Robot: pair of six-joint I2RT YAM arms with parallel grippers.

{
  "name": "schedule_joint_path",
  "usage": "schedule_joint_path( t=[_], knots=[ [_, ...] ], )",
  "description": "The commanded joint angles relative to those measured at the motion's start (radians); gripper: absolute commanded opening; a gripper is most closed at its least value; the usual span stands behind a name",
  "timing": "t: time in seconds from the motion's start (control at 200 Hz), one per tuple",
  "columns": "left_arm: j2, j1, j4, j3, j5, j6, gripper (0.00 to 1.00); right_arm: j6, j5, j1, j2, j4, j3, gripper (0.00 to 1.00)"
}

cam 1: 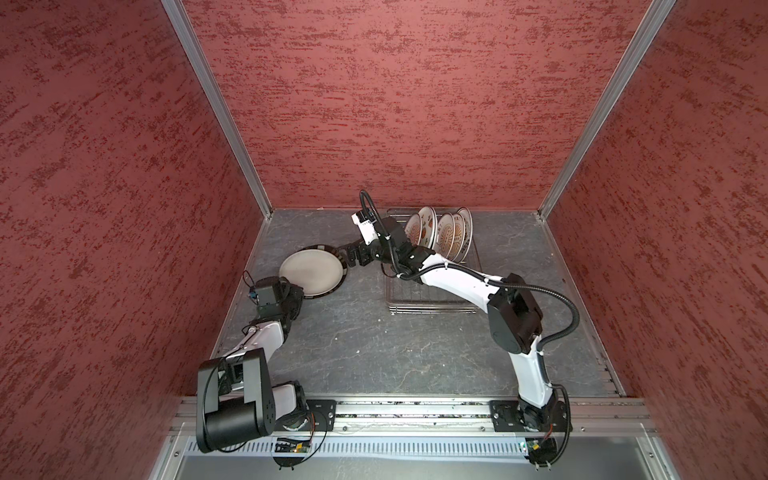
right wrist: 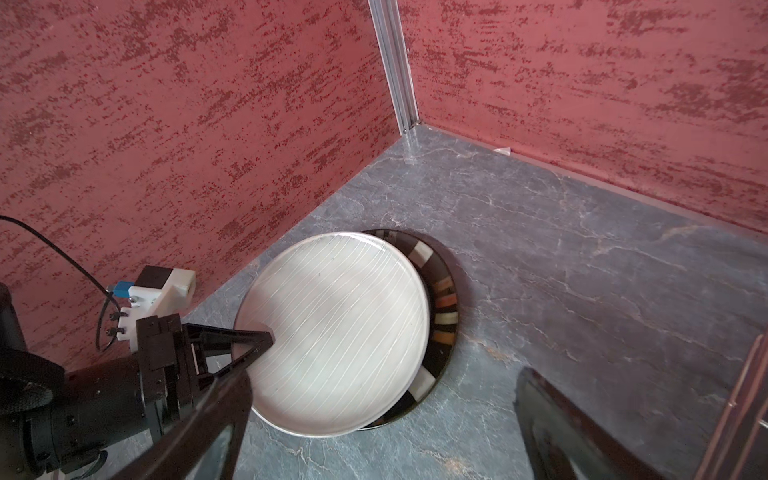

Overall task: Unload the plates from the dish rack
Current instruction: 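Lower the white plate onto the dark-rimmed plate with left while right returns to rack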

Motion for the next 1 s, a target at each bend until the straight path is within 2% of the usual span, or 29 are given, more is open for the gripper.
schedule_joint_path(
  t=[0.0,0.125,0.321,0.551,0.762,0.972,0.997],
  knots=[
    [-0.019,-0.005,0.110,0.027,0.000,0.016,0.00,-0.023,-0.007,0.016,0.017,0.021,0.031,0.99],
    [-0.016,-0.005,0.099,0.025,-0.017,0.029,0.12,-0.019,-0.004,0.019,0.030,0.024,0.036,0.99],
    [0.010,-0.007,0.104,0.028,-0.017,0.024,0.14,-0.016,-0.001,0.023,0.034,0.024,0.034,0.99],
    [0.022,-0.013,0.082,0.044,-0.033,0.030,0.22,-0.018,-0.001,0.023,0.036,0.029,0.027,0.99],
    [0.016,-0.041,0.031,0.067,-0.086,0.051,0.27,-0.016,0.005,0.024,0.032,0.032,0.016,0.99],
    [0.028,-0.058,-0.027,0.102,-0.126,0.062,0.36,-0.016,0.009,0.025,0.029,0.036,0.008,0.99],
    [0.032,-0.059,-0.027,0.104,-0.126,0.062,0.40,-0.017,0.011,0.025,0.029,0.035,0.006,0.99]
  ],
)
